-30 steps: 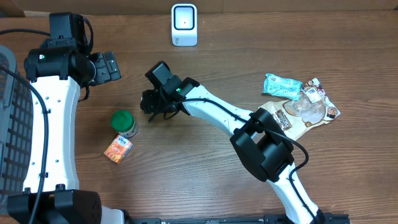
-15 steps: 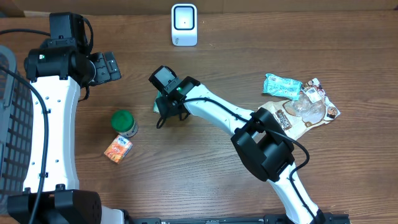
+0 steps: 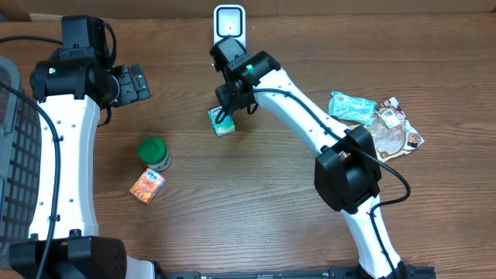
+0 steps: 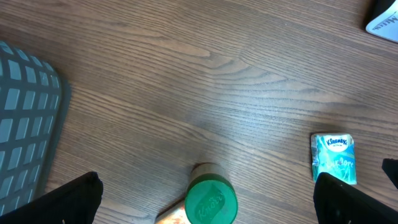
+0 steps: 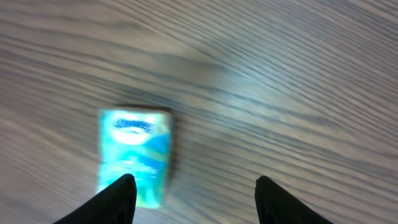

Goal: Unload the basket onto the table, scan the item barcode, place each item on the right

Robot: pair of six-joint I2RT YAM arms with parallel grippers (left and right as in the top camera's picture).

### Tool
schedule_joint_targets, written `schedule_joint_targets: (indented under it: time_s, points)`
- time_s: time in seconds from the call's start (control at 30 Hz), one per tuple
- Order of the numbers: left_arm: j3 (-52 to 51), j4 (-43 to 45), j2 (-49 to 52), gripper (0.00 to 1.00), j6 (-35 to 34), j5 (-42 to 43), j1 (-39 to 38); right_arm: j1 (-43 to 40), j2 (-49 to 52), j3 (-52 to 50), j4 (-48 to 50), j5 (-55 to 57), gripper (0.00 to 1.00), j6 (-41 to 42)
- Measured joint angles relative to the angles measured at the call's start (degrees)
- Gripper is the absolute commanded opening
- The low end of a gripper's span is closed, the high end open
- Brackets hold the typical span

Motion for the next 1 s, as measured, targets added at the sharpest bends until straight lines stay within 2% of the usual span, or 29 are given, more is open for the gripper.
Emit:
schedule_joint_targets:
  time_s: [0.2, 0.33, 0.67, 0.83, 0.93, 1.0]
  points:
    - [0.0, -0.02, 0.0, 1.0, 0.0, 0.02, 0.0, -1.81, 0.0, -0.42, 0.46, -13.25, 0.5, -0.28]
    - [0.0, -0.02, 0.0, 1.0, 0.0, 0.02, 0.0, -3.52, 0.0, -4.28, 2.14, -19.15, 0.47, -0.28]
    - [0.0, 0.0, 0.0, 1.0, 0.0, 0.0, 0.0, -4.35, 0.0, -15.41, 11.61, -23.98, 0.35, 2.86]
    - [0.0, -0.02, 0.0, 1.0, 0.0, 0.0, 0.0, -4.31, 0.0, -19.32, 15.82, -24.52, 0.24, 6.01]
    - [0.0, -0.02, 0.0, 1.0, -0.02, 0.02, 0.0, -4.31, 0.0, -20.02, 16.63, -25.44, 0.09, 7.1]
    - [0.0, -0.02, 0.0, 1.0, 0.0, 0.0, 0.0, -4.39, 0.0, -20.02, 16.85, -26.34, 0.04, 7.54]
